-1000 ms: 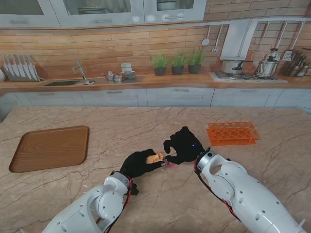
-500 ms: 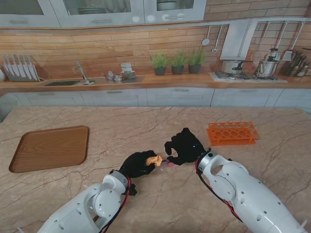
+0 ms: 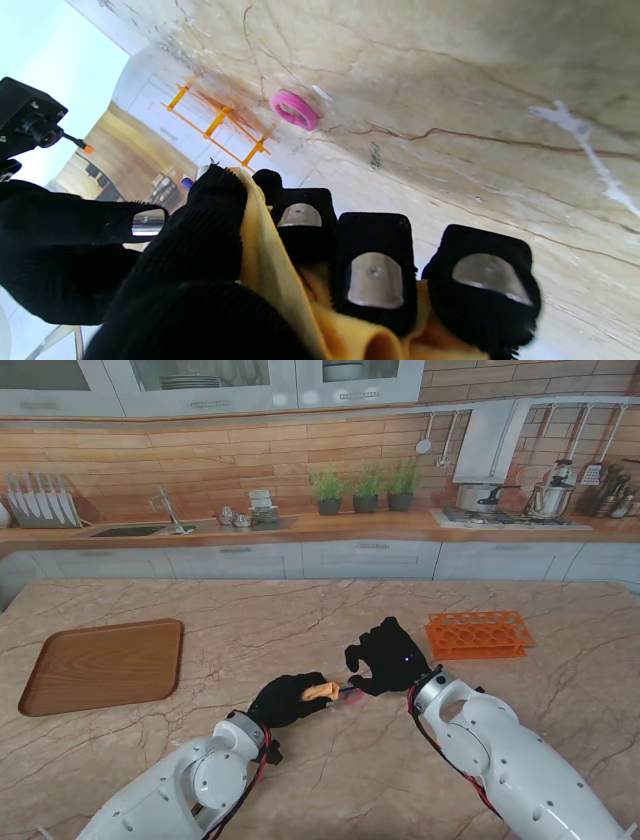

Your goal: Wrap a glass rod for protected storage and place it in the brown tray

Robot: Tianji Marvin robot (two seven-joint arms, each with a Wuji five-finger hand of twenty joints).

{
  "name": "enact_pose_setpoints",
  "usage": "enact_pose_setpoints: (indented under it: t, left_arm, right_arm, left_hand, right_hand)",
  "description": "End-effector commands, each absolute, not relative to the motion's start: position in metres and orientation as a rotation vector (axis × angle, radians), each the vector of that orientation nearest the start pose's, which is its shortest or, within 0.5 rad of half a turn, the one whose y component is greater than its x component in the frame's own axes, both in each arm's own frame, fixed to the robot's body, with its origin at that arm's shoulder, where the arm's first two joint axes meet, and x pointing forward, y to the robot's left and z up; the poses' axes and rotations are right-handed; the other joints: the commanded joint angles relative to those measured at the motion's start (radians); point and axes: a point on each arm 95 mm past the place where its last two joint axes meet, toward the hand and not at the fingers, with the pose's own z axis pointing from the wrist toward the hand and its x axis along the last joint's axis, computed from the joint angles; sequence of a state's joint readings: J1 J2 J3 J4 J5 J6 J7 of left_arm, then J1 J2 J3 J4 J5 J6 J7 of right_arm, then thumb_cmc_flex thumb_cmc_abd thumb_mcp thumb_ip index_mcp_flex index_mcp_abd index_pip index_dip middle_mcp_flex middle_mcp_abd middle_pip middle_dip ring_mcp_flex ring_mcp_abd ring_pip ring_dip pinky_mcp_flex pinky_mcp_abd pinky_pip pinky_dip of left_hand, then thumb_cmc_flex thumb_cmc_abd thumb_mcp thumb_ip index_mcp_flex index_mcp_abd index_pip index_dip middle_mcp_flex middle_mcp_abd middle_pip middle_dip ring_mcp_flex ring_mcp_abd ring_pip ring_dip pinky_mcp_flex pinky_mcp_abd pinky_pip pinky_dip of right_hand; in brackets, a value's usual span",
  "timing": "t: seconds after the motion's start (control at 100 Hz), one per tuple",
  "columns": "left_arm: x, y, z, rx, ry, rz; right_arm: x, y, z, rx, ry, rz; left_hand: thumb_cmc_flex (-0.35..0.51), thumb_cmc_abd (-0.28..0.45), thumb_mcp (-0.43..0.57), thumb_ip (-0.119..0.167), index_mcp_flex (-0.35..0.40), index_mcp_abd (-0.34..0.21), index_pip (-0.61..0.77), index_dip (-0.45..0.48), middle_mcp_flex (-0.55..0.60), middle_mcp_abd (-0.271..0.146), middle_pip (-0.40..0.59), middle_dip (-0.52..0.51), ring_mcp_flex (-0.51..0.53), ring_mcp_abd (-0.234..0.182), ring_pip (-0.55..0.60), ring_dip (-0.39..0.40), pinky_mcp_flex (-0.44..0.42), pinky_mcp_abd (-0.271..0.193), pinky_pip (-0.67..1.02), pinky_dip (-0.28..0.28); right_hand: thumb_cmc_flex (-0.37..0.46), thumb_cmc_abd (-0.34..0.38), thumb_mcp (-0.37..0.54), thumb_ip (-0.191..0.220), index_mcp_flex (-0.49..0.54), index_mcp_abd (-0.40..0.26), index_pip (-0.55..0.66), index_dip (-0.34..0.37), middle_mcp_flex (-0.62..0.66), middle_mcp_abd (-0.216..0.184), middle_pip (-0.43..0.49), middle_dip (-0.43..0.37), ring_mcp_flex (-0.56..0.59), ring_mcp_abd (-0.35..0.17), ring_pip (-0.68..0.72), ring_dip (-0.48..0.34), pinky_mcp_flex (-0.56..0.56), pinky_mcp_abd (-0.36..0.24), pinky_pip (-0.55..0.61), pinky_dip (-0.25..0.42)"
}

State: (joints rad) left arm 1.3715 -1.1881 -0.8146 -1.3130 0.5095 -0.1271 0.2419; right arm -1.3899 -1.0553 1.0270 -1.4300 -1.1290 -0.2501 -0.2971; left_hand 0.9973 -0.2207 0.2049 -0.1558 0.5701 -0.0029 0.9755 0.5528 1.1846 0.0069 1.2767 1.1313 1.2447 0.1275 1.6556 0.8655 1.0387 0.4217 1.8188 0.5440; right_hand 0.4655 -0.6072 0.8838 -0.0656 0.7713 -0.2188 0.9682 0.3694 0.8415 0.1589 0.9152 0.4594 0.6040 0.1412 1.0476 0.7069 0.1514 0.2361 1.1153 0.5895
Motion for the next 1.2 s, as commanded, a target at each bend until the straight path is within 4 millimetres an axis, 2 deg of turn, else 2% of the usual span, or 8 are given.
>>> enact_pose_setpoints:
  t: [0.0,0.17,0.34,0.42,0.49,0.54,0.81,1.19]
  left_arm:
    - [0.391,-0.111,-0.390,-1.554,1.425,-1.937]
    - [0.392,-0.109,-0.387,-1.513,1.373,-1.935]
    - [0.394,-0.105,-0.381,-1.488,1.319,-1.949]
    - [0.394,-0.102,-0.379,-1.484,1.296,-1.956]
    - [0.394,-0.100,-0.377,-1.477,1.282,-1.959]
    - [0.395,-0.097,-0.377,-1.471,1.276,-1.958]
    - [0.394,-0.086,-0.377,-1.463,1.252,-1.951]
    - [0.394,-0.081,-0.377,-1.473,1.231,-1.951]
  right_arm:
    - [0.415,0.033,-0.322,0.735,1.616,1.694]
    - [0.412,0.022,-0.319,0.711,1.590,1.642]
    - [0.416,0.016,-0.327,0.701,1.619,1.577]
    - [0.420,0.017,-0.332,0.699,1.642,1.546]
    - [0.424,0.019,-0.337,0.701,1.661,1.524]
    - [0.426,0.021,-0.341,0.707,1.673,1.511]
    - [0.440,0.033,-0.357,0.621,1.721,1.461]
    - [0.453,0.046,-0.374,0.626,1.740,1.434]
  left_hand:
    - [0.142,0.103,-0.191,0.063,0.007,-0.068,-0.043,-0.022,0.067,-0.064,0.046,-0.008,0.024,-0.005,0.116,-0.029,0.029,0.002,0.195,0.035]
    - [0.162,0.119,-0.221,0.072,0.005,-0.053,-0.054,-0.033,0.085,-0.076,0.052,-0.008,0.025,-0.014,0.126,-0.026,0.030,-0.009,0.202,0.039]
    - [0.198,0.131,-0.231,0.071,-0.024,0.042,0.008,-0.040,0.058,-0.064,0.058,-0.002,0.025,-0.012,0.120,-0.025,0.025,0.015,0.184,0.016]
    - [0.201,0.131,-0.232,0.071,-0.031,0.055,0.020,-0.042,0.050,-0.060,0.058,-0.001,0.025,-0.008,0.114,-0.026,0.025,0.020,0.183,0.014]
    - [0.204,0.128,-0.232,0.072,-0.029,0.062,0.028,-0.042,0.048,-0.059,0.058,-0.001,0.025,-0.006,0.113,-0.026,0.025,0.022,0.183,0.013]
    - [0.205,0.127,-0.232,0.072,-0.030,0.066,0.031,-0.043,0.048,-0.058,0.059,-0.001,0.025,-0.006,0.112,-0.026,0.025,0.023,0.183,0.013]
    - [0.208,0.118,-0.233,0.074,-0.023,0.076,0.046,-0.049,0.050,-0.053,0.060,-0.004,0.025,-0.001,0.104,-0.025,0.024,0.025,0.182,0.011]
    - [0.206,0.100,-0.229,0.074,-0.004,0.082,0.052,-0.067,0.063,-0.057,0.065,-0.013,0.025,-0.005,0.105,-0.024,0.025,0.018,0.185,0.009]
  right_hand:
    - [-0.030,-0.012,0.009,-0.024,-0.036,0.027,-0.021,0.005,-0.038,0.038,-0.016,0.008,-0.010,-0.004,-0.012,0.016,-0.012,0.009,-0.014,0.028]
    - [0.007,-0.035,0.027,-0.021,-0.081,0.028,-0.076,0.046,-0.086,0.037,-0.025,0.005,-0.022,-0.009,-0.019,0.012,-0.013,0.008,-0.018,0.032]
    - [-0.020,-0.032,0.046,-0.027,-0.107,0.049,-0.105,0.053,-0.121,0.037,-0.026,0.003,-0.029,-0.014,-0.023,0.008,-0.013,0.003,-0.018,0.036]
    - [-0.063,-0.011,0.055,0.013,-0.122,0.085,-0.187,0.118,-0.159,0.043,-0.027,-0.004,-0.039,-0.015,-0.030,0.002,-0.016,0.004,-0.022,0.041]
    - [-0.075,-0.011,0.053,0.024,-0.151,0.100,-0.203,0.130,-0.192,0.042,-0.034,-0.006,-0.051,-0.016,-0.043,-0.005,-0.017,0.004,-0.021,0.042]
    - [-0.073,-0.014,0.040,0.035,-0.174,0.109,-0.233,0.190,-0.218,0.042,-0.034,-0.018,-0.057,-0.015,-0.061,-0.021,-0.019,0.003,-0.019,0.042]
    - [-0.060,-0.040,0.027,0.038,-0.277,0.152,-0.233,0.195,-0.319,0.056,-0.031,-0.024,-0.087,-0.007,-0.103,-0.053,-0.026,0.008,0.013,0.041]
    - [-0.051,-0.058,0.057,0.046,-0.330,0.178,-0.198,0.184,-0.369,0.070,0.003,-0.019,-0.087,-0.004,-0.080,-0.071,-0.018,0.007,0.058,0.011]
